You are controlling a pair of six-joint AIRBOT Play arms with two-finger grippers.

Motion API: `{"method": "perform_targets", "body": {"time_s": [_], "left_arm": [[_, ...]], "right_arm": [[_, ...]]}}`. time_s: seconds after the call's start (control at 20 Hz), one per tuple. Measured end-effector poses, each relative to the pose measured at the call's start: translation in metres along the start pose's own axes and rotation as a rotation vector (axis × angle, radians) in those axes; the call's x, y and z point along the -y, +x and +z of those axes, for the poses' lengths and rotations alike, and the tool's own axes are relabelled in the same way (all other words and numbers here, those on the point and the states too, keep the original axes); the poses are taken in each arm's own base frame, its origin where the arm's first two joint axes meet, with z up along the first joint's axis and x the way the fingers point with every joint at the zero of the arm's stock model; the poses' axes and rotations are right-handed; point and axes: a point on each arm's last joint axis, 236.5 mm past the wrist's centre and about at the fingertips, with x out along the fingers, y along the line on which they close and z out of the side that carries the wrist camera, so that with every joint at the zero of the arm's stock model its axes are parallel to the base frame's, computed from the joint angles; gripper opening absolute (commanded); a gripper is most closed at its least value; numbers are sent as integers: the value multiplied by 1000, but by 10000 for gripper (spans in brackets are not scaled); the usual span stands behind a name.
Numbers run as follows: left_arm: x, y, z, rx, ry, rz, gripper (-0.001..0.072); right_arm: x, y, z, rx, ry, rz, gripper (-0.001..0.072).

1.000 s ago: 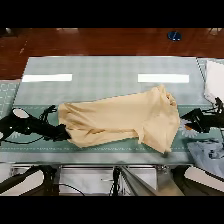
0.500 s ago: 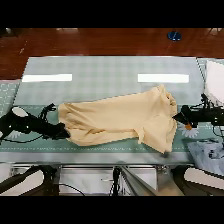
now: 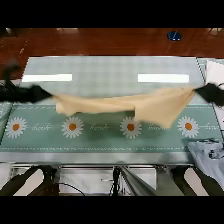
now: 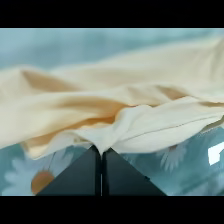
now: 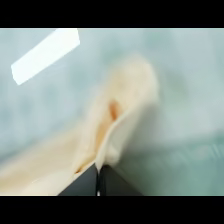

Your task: Fold the shirts.

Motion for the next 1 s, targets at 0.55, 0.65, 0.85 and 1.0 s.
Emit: {"method": "perform_targets", "body": {"time_s": [0.55,0.65,0.85,1.0], "left_arm": [[290,-337,96,1036,661,76,23],[275,-324,80,932,638,157,22],[213,-276,38,627,498,274,21],[204,-265,-6,521,468,314,20]], "right_arm": [[-291,-286,145,798,-493,219,22],[-276,-286,132,732,-530,80,23],[-209,-263,93,457,-485,-190,23],[-193,-264,45,293,-478,-252,22]]}}
